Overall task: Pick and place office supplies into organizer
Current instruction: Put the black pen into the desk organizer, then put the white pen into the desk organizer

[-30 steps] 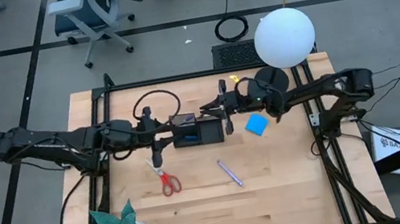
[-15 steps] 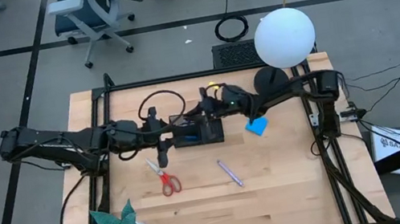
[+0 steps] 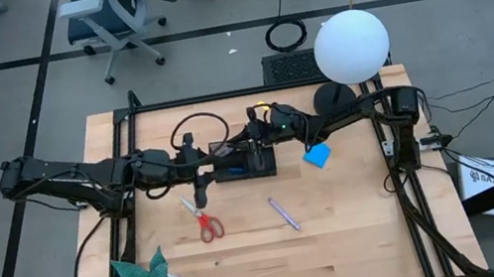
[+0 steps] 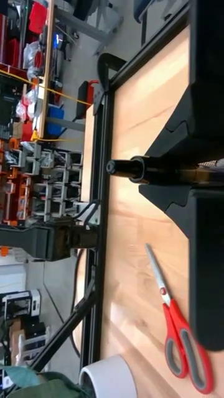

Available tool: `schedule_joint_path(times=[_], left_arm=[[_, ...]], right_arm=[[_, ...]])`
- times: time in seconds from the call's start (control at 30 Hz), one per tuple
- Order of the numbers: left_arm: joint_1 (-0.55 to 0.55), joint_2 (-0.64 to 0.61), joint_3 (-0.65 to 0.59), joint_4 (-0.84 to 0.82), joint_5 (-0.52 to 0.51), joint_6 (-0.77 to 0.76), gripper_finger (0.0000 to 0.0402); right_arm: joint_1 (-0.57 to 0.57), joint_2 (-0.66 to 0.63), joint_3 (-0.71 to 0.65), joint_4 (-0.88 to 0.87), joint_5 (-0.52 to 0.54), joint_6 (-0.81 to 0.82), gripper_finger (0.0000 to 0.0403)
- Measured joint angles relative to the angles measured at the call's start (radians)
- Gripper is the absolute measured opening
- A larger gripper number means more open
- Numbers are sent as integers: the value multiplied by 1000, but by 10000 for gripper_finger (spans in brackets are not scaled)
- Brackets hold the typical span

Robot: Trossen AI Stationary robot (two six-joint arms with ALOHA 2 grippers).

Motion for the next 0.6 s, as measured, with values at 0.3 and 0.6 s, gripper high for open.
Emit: schedule_joint_path(times=[0.3, 0.6], left_arm=[[0, 0, 0, 0, 1, -1, 131], [0, 0, 0, -1, 1, -2, 132]], right_arm=[[0, 0, 0, 8, 2, 3, 98], [0, 0, 0, 18, 2, 3, 118]])
